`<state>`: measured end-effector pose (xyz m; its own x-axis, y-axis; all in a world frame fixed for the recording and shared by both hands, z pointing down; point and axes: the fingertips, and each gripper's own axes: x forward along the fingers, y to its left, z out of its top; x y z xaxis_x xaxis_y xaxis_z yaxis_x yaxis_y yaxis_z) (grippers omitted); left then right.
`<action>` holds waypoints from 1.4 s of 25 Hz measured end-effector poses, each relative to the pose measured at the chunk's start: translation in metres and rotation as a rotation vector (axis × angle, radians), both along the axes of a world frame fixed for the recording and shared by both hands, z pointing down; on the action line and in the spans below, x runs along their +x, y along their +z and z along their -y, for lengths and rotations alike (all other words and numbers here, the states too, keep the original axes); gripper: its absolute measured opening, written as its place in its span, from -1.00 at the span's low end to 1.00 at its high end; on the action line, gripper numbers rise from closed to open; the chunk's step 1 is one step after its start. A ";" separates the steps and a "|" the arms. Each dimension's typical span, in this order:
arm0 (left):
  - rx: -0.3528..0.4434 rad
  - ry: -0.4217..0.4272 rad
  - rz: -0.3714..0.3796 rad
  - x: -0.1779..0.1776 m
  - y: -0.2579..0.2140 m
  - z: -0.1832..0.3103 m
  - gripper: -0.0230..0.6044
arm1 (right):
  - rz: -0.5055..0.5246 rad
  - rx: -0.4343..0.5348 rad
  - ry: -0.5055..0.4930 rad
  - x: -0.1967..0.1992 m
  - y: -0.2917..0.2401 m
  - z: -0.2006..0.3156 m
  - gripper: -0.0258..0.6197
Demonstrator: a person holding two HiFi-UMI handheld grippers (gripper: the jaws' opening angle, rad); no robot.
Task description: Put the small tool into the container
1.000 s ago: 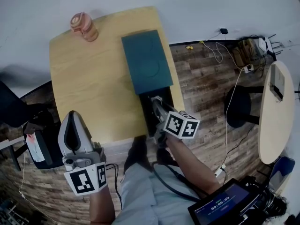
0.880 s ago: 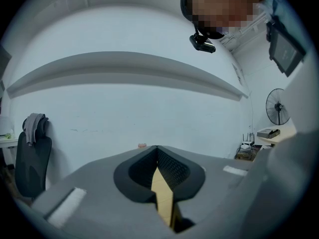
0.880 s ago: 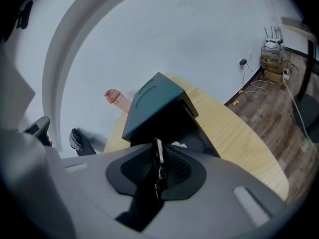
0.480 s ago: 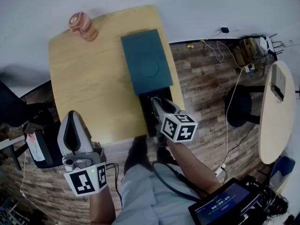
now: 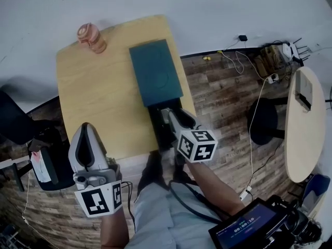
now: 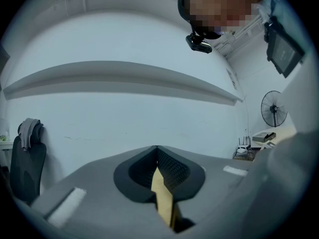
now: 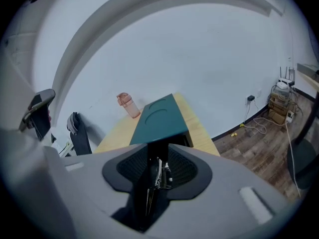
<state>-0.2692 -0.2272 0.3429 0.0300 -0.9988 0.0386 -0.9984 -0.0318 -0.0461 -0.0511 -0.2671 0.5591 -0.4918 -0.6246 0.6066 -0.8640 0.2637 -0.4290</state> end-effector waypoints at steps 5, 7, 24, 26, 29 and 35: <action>0.059 0.050 0.003 0.040 -0.028 -0.013 -0.90 | 0.012 0.179 -0.026 0.013 -0.066 -0.001 -0.52; 0.096 0.073 0.004 0.058 -0.043 -0.018 -0.90 | 0.020 0.285 -0.046 0.017 -0.104 -0.003 -0.53; 0.280 0.130 0.094 0.176 -0.132 -0.085 -0.90 | -0.050 0.830 -0.139 0.067 -0.298 -0.087 -0.92; 0.280 0.131 0.100 0.179 -0.133 -0.091 -0.90 | -0.058 0.850 -0.140 0.069 -0.303 -0.094 -0.92; 0.276 0.129 0.102 0.179 -0.133 -0.092 -0.90 | -0.066 0.873 -0.146 0.067 -0.308 -0.097 -0.92; 0.277 0.116 0.109 0.176 -0.134 -0.090 -0.90 | -0.067 0.896 -0.149 0.067 -0.312 -0.100 -0.92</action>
<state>-0.0932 -0.1374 0.2091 0.1550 -0.9618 -0.2255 -0.9776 -0.1164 -0.1753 0.0157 -0.1669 0.2470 -0.5865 -0.8087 -0.0447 -0.8099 0.5851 0.0400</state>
